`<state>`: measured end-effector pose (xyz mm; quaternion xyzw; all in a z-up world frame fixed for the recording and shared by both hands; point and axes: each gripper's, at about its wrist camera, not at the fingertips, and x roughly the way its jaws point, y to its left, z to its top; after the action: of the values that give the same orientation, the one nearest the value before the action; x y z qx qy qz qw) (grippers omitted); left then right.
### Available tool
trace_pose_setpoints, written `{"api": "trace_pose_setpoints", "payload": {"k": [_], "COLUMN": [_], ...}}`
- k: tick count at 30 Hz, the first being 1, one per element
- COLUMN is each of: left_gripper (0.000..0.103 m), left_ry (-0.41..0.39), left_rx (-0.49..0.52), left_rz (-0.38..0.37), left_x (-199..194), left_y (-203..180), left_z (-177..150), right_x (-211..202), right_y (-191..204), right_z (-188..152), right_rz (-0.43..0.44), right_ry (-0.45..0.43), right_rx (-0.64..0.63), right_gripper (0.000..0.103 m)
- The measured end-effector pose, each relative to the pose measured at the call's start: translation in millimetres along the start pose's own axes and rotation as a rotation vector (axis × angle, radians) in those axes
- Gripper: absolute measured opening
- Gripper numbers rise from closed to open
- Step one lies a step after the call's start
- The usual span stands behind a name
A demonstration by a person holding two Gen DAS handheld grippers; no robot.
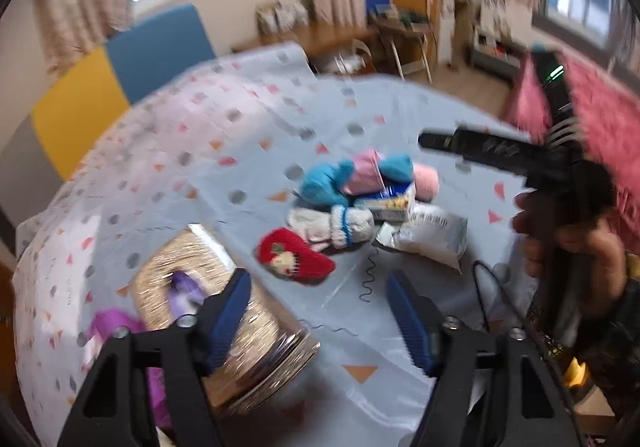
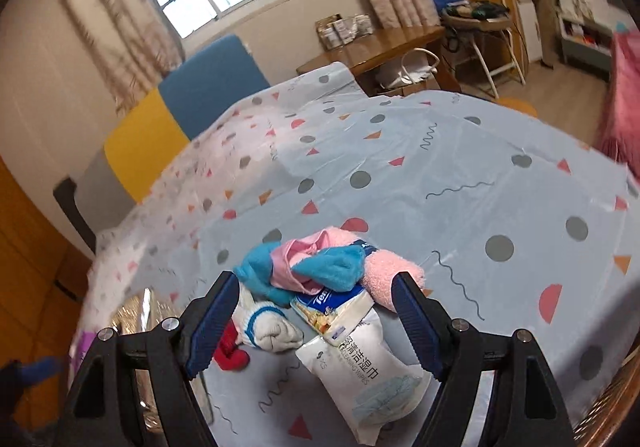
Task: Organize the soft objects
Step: 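Move both tools back toward the remaining soft items on the bed, then grasp the red plush toy with the left tool while the right tool grasps the white wipes packet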
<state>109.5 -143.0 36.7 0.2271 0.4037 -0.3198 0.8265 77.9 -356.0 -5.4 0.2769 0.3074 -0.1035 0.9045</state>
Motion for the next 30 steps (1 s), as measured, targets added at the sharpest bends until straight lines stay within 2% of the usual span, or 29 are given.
{"api": "trace_pose_setpoints", "payload": {"k": [2,8,11,14,16,18,20,22,26,30], "left_gripper": [0.06,0.05,0.045,0.038,0.019,0.011,0.01,0.01,0.01,0.01], "left_ry": [0.066,0.267,0.328,0.354,0.362,0.348,0.3,0.217,0.052,0.039], "left_rx": [0.009,0.024,0.018,0.011,0.001,-0.015,-0.023,-0.032,-0.032,-0.042], "left_rz": [0.001,0.085,0.107,0.137,0.155,0.154,0.126,0.038,-0.167,-0.219], "left_x": [24.7,98.3,122.1,136.5,143.9,147.7,140.0,120.1,61.3,29.8], "left_y": [-4.2,-12.0,-14.5,-15.7,-15.3,-14.6,-15.7,-20.9,-29.0,-36.5], "left_z": [8.7,18.3,17.0,17.3,18.1,18.5,17.6,16.0,-6.9,-42.7], "right_x": [-0.3,0.2,0.3,1.3,1.9,1.8,1.3,-0.3,-1.9,-1.3], "right_y": [-1.9,-3.3,-7.2,-10.6,-11.4,-11.9,-11.7,-12.9,-19.2,-20.5], "right_z": [0.3,-0.5,-0.6,-0.7,-0.7,-1.0,-0.8,-0.7,0.1,-0.3], "right_rz": [0.019,0.059,0.081,0.106,0.115,0.121,0.119,0.113,0.106,0.104], "right_ry": [0.004,0.014,0.018,0.027,0.03,0.03,0.026,0.016,0.002,0.005], "right_rx": [0.024,0.034,0.057,0.08,0.09,0.094,0.094,0.102,0.136,0.144], "right_gripper": [0.08,0.08,0.08,0.08,0.08,0.08,0.08,0.08,0.08,0.08]}}
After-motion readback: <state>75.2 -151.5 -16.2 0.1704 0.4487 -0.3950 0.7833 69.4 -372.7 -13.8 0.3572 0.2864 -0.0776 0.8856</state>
